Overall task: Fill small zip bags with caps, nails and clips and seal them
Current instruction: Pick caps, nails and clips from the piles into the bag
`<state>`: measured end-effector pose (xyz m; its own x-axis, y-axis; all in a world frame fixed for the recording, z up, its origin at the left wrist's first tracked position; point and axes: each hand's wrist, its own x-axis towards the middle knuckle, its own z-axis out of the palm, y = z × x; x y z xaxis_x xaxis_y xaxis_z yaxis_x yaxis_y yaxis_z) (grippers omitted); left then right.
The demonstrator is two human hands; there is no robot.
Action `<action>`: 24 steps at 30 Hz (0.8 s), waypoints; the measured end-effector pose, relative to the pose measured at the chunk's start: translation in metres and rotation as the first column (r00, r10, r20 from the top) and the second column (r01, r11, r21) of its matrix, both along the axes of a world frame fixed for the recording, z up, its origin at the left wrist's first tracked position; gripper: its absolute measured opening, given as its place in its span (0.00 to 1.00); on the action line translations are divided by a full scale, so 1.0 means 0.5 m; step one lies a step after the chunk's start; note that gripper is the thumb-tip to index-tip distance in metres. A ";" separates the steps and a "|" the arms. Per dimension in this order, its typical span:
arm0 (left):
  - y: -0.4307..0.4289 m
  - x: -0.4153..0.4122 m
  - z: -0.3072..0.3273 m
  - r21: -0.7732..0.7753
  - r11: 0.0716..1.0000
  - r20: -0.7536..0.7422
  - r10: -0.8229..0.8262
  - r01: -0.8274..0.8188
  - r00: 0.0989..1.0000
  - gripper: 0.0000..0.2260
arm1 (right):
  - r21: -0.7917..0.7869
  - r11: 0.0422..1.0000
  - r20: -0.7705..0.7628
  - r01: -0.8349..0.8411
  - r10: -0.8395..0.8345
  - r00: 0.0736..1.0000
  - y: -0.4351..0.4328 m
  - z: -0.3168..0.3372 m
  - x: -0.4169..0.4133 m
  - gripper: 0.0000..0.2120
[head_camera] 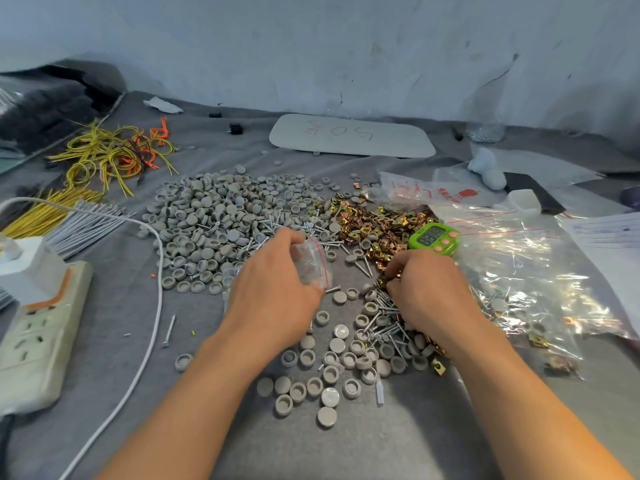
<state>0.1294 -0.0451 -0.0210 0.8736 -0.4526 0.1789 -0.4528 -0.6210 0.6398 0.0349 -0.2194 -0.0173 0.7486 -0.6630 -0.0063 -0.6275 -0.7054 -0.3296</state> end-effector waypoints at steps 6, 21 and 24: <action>0.006 0.006 -0.006 0.016 1.000 -0.003 -0.023 0.023 1.000 0.23 | -0.025 1.000 0.066 0.019 -0.017 0.998 0.012 -0.003 0.001 0.13; 0.015 -0.003 -0.006 0.052 0.993 0.004 -0.102 0.101 0.995 0.34 | 0.307 0.943 0.478 -0.128 -0.037 0.878 0.048 0.009 0.016 0.14; 0.016 -0.005 -0.001 0.082 0.989 0.050 -0.129 0.125 0.990 0.41 | 0.352 0.923 0.547 -0.154 -0.070 0.834 0.059 0.011 0.020 0.12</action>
